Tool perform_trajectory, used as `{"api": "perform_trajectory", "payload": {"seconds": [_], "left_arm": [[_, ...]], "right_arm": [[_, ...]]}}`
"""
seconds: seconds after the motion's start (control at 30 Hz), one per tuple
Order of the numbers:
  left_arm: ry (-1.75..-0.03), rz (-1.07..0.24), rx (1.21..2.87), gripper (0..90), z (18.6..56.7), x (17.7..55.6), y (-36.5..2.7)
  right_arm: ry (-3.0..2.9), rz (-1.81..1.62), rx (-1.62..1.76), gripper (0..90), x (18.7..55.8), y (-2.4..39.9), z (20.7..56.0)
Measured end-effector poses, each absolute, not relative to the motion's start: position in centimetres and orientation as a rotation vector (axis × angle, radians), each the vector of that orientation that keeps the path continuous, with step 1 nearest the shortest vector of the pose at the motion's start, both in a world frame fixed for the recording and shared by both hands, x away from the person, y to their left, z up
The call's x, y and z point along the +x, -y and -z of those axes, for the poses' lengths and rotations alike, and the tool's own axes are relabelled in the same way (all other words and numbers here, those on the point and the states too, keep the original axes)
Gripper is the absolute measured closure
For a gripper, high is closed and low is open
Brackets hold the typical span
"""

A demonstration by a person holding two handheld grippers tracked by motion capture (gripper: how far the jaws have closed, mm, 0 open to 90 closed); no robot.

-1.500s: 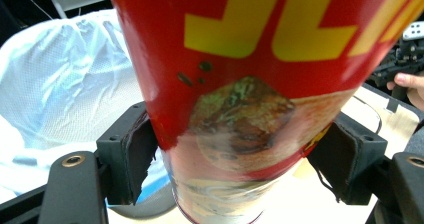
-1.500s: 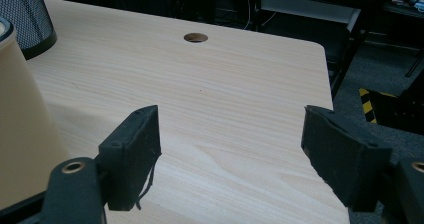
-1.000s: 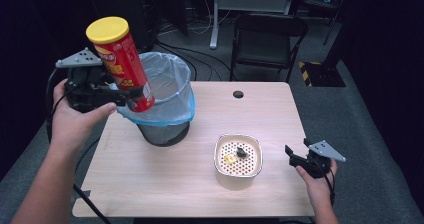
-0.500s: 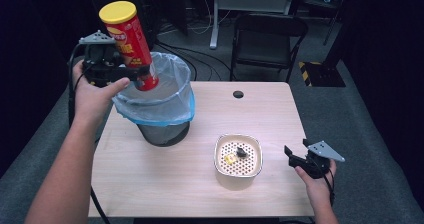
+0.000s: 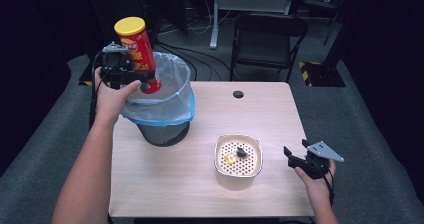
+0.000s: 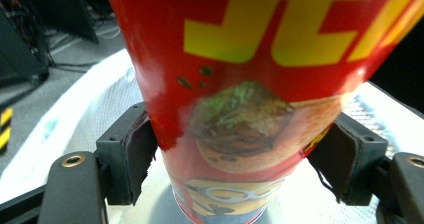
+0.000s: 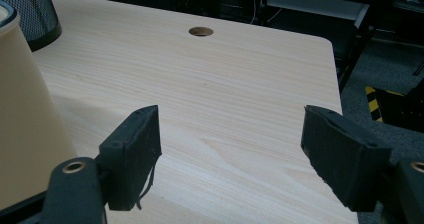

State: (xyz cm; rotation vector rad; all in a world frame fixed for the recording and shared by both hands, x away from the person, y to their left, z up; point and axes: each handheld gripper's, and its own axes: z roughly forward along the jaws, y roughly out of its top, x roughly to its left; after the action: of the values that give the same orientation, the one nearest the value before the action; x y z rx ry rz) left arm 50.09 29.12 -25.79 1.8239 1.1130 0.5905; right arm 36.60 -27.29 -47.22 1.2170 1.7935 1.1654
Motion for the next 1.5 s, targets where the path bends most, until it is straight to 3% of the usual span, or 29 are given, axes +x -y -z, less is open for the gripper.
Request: {"api": "perform_trajectory", "payload": {"seconds": [0.17, 0.27, 0.53, 0.87, 1.1, 1.5], "left_arm": [[-1.144, -0.554, 1.846, 24.2, 26.7, 50.6, -29.0], [-1.178, -0.552, 1.794, 11.9, 26.6, 50.6, -29.1], [-1.168, -0.559, 1.821, 11.7, 27.4, 49.6, -29.9], [-1.03, -0.543, 1.787, 17.4, 25.8, 43.5, -31.5], [-0.986, -0.485, 1.816, 31.8, 26.1, 39.7, -33.2], [-0.96, -0.489, 1.873, 33.8, 31.8, 37.5, -33.2]], "right_arm": [[-1.796, -1.165, 1.215, 23.2, 36.6, 27.3, 47.2], [-1.796, -1.168, 1.215, 23.2, 36.6, 27.3, 47.2], [-1.783, -1.178, 1.222, 23.2, 36.6, 27.4, 47.2], [-1.787, -1.173, 1.213, 23.2, 36.5, 27.4, 47.1], [-1.789, -1.171, 1.217, 23.6, 36.5, 27.1, 47.0], [-1.799, -1.168, 1.213, 23.8, 36.5, 27.0, 47.1]]}}
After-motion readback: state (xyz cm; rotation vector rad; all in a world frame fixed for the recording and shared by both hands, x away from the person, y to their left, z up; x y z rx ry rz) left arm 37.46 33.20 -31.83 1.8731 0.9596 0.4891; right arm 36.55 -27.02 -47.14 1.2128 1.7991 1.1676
